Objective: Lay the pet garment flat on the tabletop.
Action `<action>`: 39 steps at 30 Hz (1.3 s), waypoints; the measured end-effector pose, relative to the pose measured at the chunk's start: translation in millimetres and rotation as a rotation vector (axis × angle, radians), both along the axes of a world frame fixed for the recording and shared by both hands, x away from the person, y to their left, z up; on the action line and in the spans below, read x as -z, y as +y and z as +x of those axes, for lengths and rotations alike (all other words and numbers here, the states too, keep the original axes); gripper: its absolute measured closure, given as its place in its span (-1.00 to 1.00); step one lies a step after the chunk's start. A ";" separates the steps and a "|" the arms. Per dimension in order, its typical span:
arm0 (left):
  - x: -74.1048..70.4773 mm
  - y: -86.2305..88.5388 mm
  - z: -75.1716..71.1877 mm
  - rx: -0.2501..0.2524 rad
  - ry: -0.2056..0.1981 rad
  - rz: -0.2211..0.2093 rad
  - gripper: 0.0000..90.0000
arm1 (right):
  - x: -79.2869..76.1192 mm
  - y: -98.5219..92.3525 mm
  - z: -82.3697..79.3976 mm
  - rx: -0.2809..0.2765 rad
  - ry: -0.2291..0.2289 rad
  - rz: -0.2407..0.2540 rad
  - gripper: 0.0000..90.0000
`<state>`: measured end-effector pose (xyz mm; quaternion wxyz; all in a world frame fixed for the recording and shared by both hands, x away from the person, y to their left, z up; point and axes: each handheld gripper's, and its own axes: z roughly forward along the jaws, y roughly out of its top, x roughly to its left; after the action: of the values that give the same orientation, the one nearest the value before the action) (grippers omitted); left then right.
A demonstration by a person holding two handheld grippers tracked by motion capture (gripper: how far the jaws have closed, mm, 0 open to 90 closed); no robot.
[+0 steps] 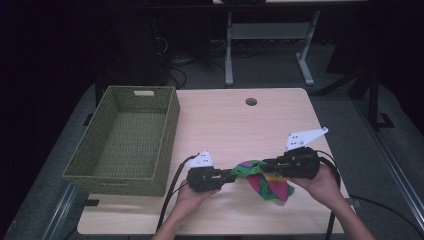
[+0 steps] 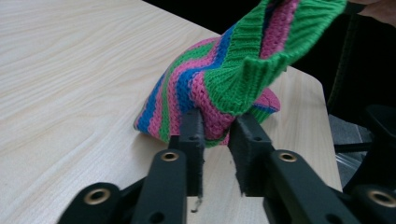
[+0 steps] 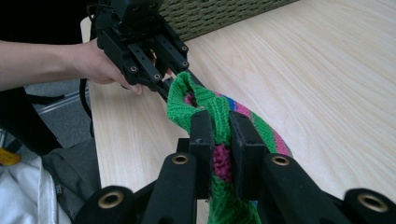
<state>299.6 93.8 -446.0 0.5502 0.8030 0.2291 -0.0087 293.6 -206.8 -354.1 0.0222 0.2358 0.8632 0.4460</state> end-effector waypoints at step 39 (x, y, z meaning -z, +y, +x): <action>-70.2 22.9 4.1 -0.014 -0.098 0.065 0.86 | 6.5 13.9 4.0 0.003 0.025 0.008 0.78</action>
<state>303.6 116.8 -375.8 0.5343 0.8184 0.2076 0.0421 297.6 -192.9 -360.6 0.0109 0.2429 0.8611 0.4465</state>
